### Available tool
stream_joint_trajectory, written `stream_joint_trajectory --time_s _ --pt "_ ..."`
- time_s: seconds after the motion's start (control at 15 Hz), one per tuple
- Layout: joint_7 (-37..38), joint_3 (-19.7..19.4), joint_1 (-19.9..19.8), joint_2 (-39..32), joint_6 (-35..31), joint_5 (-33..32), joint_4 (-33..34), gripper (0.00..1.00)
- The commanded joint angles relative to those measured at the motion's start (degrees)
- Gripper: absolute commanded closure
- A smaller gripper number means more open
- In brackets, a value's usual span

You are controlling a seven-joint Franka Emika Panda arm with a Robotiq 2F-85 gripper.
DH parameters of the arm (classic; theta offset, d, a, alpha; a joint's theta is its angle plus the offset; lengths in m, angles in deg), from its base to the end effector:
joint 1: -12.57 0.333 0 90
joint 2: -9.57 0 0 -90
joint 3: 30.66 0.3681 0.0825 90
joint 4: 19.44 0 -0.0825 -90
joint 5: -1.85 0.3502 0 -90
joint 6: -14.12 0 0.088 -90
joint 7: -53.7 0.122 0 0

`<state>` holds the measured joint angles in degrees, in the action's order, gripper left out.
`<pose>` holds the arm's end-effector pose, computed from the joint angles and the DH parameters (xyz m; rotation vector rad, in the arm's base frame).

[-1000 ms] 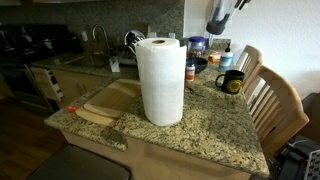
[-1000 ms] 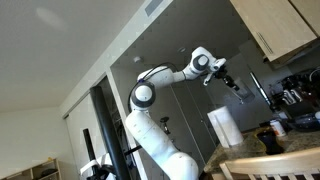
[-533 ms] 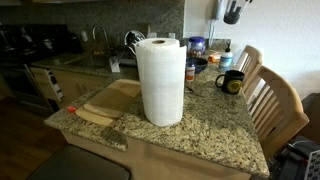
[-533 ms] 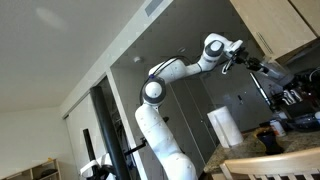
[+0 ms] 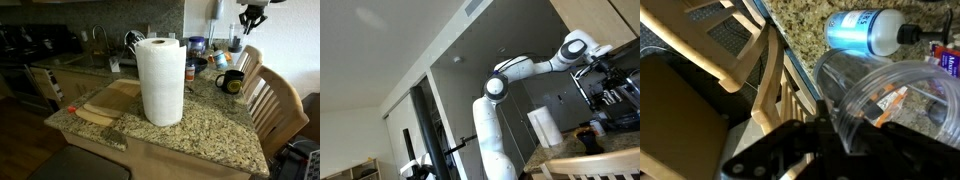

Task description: Move the cup to the right

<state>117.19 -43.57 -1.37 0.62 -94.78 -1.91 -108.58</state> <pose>0.5427 -0.2683 0.6154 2.2024 -2.1689 0.3313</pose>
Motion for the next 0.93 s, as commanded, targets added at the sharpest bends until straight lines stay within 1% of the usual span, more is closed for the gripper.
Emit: stream_joint_trajectory --time_s 0.0,0.2,0.6,0.67,0.73,0.87 --pt "-0.37 -0.9 -0.1 -2.44 3.86 2.79 5.2 0.96" --pt "-0.96 -1.35 -0.46 -3.35 4.65 3.32 6.87 0.96" --pt "-0.81 -2.35 -0.62 -4.38 3.6 3.36 8.27 0.96" --pt "-2.62 -2.11 -0.94 -5.04 5.46 4.82 9.04 0.96" --pt "-7.2 -1.23 -1.58 -5.81 8.07 8.86 9.44 0.96" --pt "-10.38 -0.48 -0.77 -7.23 9.08 12.17 8.63 0.96"
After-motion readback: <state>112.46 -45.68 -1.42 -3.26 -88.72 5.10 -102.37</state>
